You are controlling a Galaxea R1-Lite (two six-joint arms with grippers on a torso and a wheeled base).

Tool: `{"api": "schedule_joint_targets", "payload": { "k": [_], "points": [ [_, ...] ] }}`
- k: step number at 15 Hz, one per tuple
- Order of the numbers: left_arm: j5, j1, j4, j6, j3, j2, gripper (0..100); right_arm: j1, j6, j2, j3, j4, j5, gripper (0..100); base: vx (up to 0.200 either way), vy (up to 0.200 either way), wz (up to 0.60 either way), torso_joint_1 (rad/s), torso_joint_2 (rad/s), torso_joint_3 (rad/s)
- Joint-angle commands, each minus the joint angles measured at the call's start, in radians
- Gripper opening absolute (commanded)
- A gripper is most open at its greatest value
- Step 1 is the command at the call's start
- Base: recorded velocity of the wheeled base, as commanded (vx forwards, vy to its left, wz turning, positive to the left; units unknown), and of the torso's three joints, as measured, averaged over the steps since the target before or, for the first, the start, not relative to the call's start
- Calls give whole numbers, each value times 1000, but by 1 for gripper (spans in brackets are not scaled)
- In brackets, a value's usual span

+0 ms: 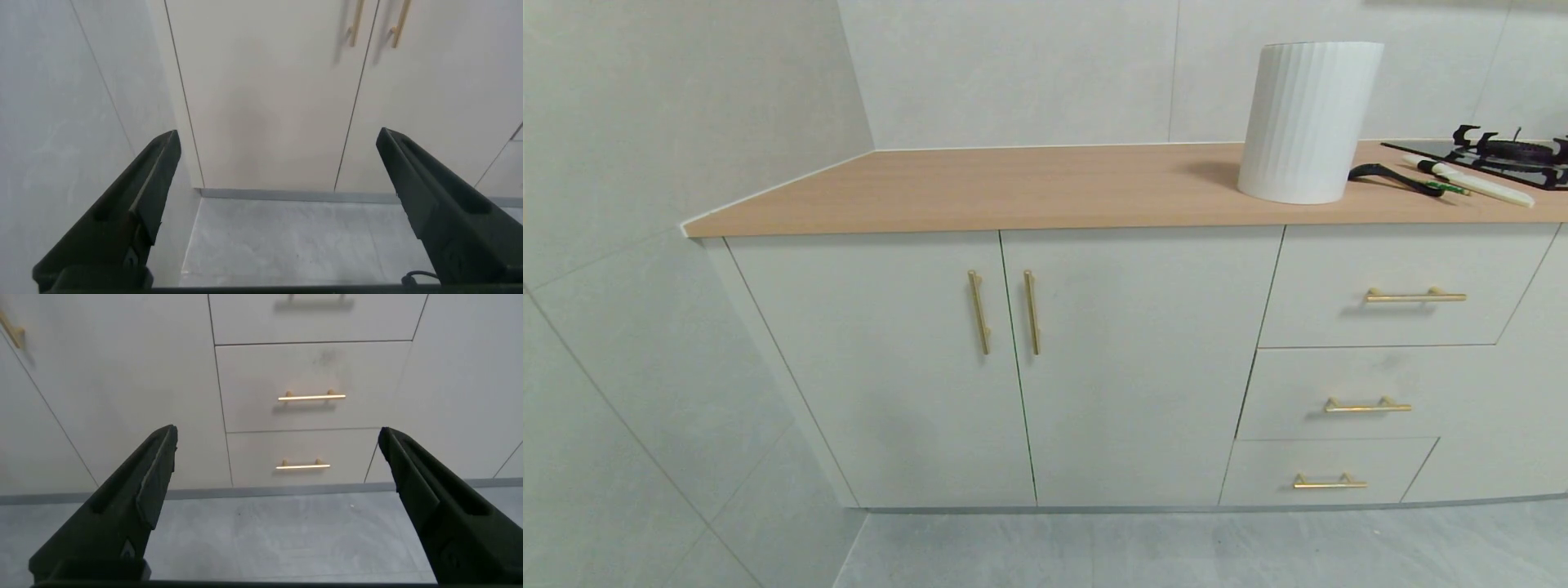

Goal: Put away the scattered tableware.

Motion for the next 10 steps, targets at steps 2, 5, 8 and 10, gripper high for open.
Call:
{"api": "schedule_joint_targets", "payload": {
  "k": [2, 5, 8, 10],
  "points": [
    [1, 0, -1, -2, 0, 2, 100, 0, 0, 2, 0, 0, 2, 100, 0, 0, 0, 0, 0, 0],
    [1, 0, -1, -2, 0, 2, 100, -1, 0, 2, 0, 0, 2, 100, 0, -200, 0, 4, 5, 4],
    [1, 0, -1, -2, 0, 2, 100, 0, 2, 2, 0, 0, 2, 100, 0, -200, 0, 4, 2, 4],
    [1, 0, -1, -2, 0, 2, 100, 0, 2, 2, -1, 0, 2, 100, 0, -200, 0, 2, 2, -2]
  ]
}}
